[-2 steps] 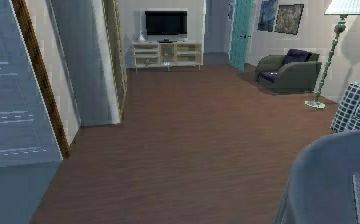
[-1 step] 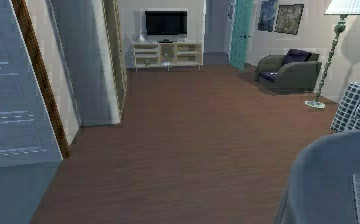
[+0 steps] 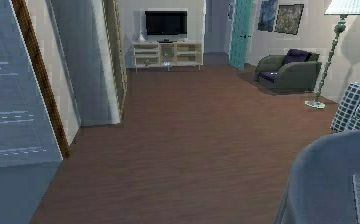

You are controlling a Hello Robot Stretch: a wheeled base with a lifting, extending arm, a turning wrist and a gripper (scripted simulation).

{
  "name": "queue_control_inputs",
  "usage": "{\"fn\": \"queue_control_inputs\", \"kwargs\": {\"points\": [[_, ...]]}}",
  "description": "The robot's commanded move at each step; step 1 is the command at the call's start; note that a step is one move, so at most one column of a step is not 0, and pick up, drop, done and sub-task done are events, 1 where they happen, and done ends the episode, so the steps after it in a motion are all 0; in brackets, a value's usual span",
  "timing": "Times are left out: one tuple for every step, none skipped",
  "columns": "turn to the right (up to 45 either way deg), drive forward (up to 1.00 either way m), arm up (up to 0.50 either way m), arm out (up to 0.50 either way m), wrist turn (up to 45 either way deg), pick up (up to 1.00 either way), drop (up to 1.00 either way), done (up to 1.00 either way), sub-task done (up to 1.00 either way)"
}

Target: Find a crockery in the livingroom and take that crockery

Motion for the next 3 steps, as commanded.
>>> {"fn": "queue_control_inputs", "kwargs": {"points": [[0.0, 0.00, 0.00, 0.00, 12.0, 0.00, 0.00, 0.00, 0.00], [0.0, 0.00, 0.00, 0.00, 0.0, 1.00, 0.00, 0.00, 0.00], [0.0, 0.00, 0.00, 0.00, 0.0, 0.00, 0.00, 1.00, 0.00]]}}
